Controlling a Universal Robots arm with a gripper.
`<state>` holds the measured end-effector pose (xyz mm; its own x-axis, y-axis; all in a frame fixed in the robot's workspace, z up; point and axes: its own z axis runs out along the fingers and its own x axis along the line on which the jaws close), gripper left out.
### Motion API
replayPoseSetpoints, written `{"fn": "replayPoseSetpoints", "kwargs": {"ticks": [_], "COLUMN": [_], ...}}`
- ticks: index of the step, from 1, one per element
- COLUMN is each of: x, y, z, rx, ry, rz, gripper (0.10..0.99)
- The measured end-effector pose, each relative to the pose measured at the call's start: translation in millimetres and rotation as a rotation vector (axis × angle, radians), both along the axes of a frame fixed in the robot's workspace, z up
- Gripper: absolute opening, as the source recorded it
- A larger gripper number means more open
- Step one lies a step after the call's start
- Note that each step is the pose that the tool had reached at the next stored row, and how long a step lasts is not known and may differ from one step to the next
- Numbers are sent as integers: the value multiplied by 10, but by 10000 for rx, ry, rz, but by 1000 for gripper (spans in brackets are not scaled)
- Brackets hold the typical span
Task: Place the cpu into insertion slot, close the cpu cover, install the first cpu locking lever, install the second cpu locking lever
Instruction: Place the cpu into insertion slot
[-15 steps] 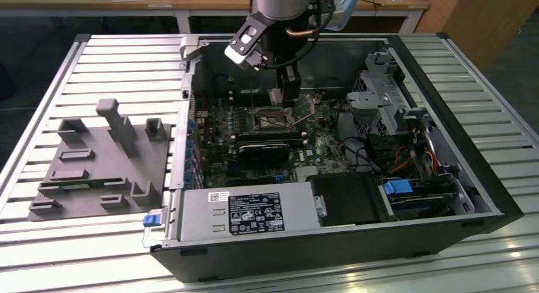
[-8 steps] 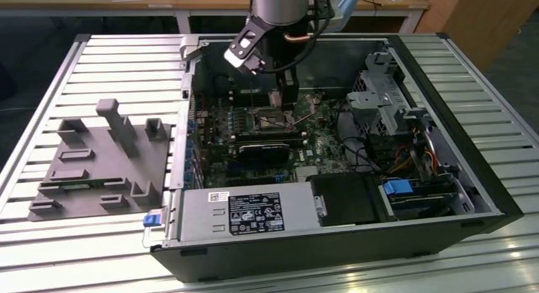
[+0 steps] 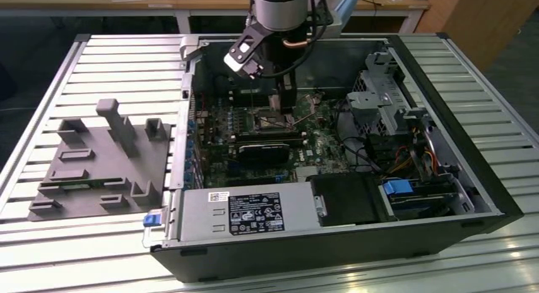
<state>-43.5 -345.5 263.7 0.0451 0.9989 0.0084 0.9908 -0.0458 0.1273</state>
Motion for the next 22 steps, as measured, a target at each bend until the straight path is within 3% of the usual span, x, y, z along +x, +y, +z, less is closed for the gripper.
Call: {"fn": "replayPoseSetpoints", "kwargs": {"ticks": [3,5,11,13,16,22], "x": [-3,-12,-76,-114,-143,-152], "y": [0,0,0,2,6,59], "z": [-38,-57,-111,-135,-177,-250], "rx": [0,0,1,3,17,32], "ry": [-46,-121,-514,-605,-641,-643], "rz": [-75,-77,-74,-71,-70,-62], "gripper": [537,537,537,537,537,537]}}
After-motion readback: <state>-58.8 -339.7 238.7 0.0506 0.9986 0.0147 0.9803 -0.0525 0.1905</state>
